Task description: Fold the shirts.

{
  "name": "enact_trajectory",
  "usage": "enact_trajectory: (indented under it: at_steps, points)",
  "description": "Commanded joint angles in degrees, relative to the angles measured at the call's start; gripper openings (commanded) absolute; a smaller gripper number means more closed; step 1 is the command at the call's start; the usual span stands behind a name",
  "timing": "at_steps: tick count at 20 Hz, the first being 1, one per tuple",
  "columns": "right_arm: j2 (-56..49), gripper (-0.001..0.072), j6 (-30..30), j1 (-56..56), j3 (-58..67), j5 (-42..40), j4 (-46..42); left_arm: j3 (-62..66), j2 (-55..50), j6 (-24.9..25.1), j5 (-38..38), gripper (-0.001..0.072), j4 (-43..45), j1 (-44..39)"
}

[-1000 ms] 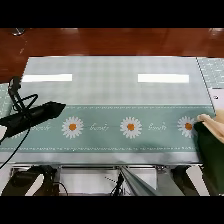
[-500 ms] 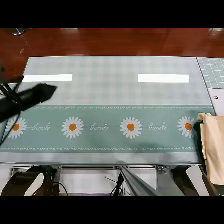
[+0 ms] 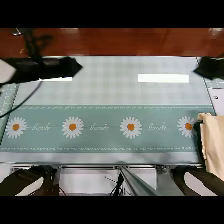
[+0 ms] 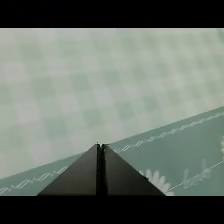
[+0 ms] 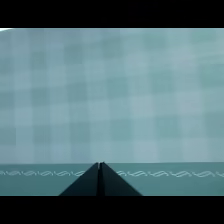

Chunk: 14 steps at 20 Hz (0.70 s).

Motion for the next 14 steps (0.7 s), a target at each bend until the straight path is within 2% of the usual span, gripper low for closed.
enact_trajectory:
  at_steps: [1,7,14]
  points:
    - [-7.3,0.0022,4.8,12.4,-4.8,-4.4,-10.3,-1.4,-6.8,-7.7,-5.7,0.0027,16.6,-4.2]
    - [-10.8,0.0022,7.1,12.1,-5.5,-5.8,-12.0,-1.2,-7.9,-7.7,-7.9,0.0028,16.9,2.8]
    - [-10.8,0.0022,7.1,12.1,-5.5,-5.9,-12.0,-1.2,-8.3,-7.7,-6.6,0.0028,16.9,3.0]
